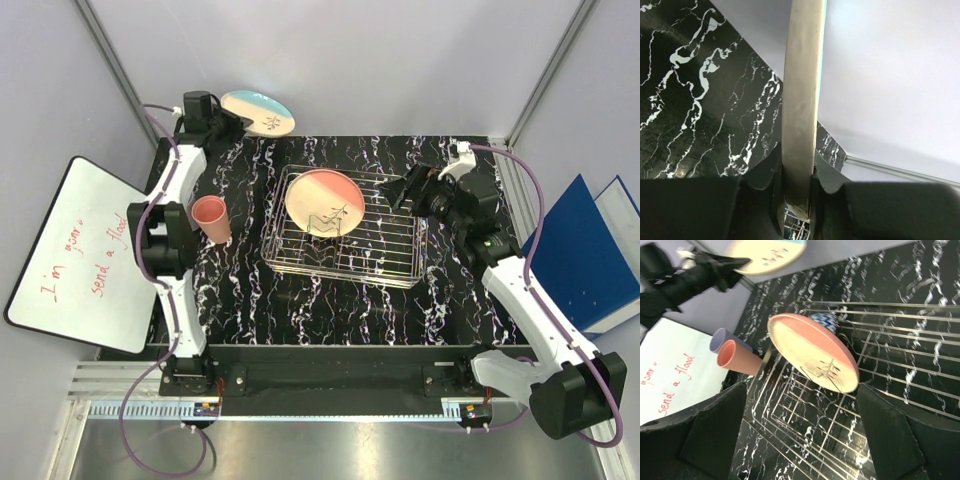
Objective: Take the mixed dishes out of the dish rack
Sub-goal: Move the dish rack to the center of the board.
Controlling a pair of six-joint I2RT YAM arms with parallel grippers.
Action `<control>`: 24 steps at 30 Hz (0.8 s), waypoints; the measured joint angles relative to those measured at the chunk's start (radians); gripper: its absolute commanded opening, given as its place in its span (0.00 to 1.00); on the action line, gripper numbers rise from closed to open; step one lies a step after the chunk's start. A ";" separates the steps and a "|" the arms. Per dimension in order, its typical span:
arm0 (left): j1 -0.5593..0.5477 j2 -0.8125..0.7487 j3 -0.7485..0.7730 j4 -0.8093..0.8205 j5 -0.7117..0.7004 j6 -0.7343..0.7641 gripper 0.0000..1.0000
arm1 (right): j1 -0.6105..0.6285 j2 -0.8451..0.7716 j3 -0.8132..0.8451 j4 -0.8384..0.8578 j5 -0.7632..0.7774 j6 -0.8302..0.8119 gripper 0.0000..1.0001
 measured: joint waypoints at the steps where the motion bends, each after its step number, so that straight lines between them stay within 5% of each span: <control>1: 0.000 -0.014 0.000 -0.004 0.000 -0.001 0.00 | 0.000 0.001 0.002 -0.023 0.021 0.007 1.00; 24: 0.000 -0.536 -0.219 -0.005 0.078 -0.003 0.00 | 0.001 0.157 0.113 -0.480 0.562 0.034 1.00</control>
